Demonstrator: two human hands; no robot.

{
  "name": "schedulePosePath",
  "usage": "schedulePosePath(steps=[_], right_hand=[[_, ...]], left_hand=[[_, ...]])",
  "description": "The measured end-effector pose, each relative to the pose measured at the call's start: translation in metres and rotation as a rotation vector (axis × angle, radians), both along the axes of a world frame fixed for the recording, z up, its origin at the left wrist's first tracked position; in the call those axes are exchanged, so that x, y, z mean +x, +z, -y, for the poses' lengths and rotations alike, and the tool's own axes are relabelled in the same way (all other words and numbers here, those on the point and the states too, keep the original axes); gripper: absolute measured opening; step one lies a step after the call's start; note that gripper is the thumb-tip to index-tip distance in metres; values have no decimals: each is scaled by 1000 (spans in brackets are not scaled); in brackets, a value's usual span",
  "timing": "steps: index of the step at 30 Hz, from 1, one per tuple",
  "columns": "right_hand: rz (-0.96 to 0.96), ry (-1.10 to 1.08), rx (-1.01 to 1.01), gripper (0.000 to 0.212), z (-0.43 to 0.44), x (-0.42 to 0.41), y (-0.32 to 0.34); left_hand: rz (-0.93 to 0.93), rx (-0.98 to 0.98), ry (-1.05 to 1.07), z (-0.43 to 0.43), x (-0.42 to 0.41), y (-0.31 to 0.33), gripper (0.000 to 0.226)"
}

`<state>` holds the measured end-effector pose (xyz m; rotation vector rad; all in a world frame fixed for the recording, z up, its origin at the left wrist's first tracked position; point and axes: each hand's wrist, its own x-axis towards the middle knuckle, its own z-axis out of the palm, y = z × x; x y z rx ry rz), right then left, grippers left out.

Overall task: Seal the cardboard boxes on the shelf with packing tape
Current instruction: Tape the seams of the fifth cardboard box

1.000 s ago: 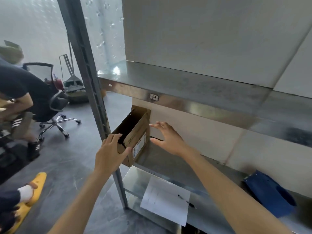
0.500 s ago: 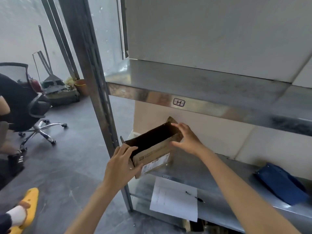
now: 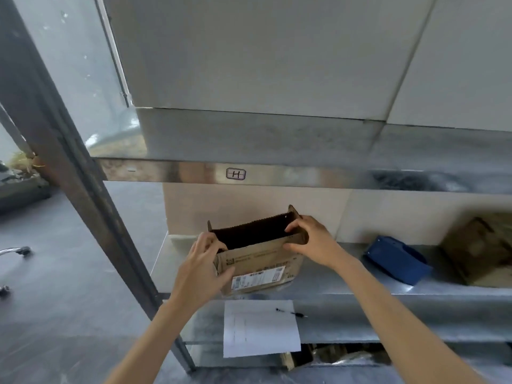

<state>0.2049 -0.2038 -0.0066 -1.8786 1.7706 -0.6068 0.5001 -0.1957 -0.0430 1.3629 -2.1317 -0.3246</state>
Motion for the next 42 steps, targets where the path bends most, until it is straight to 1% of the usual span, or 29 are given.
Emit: schedulePosePath(steps=[7, 11, 15, 20, 23, 26, 31, 34, 37, 40, 42], right_hand=[[23, -193, -104, 28, -44, -78, -1], [40, -251, -130, 28, -57, -119, -7], [16, -229, -104, 27, -61, -157, -10], [-21, -129, -85, 22, -57, -185, -8], [-6, -72, -66, 19, -54, -193, -9], [24, -35, -71, 16, -54, -196, -10], [71, -25, -77, 11, -54, -200, -10], [88, -42, -71, 13, -51, -201, -12], [98, -51, -66, 13, -48, -203, -11], [177, -69, -46, 18, -46, -200, -5], [197, -95, -50, 19, -44, -199, -6]], left_hand=[[-42, 33, -128, 14, -87, 6, 47], [-78, 59, -144, 15, -133, 8, 53], [-127, 96, -114, 10, -171, 7, 52], [-243, 142, -26, 7, -197, 4, 48], [-285, 134, 71, 2, -209, 6, 43], [-281, 135, 148, 1, -214, 7, 38], [-279, 138, 208, 3, -219, 9, 33], [-291, 144, 194, 2, -217, 8, 34], [-344, 138, 145, -2, -215, 5, 36], [-405, 137, 73, -6, -209, 1, 38], [-429, 153, 25, -7, -204, -3, 40]])
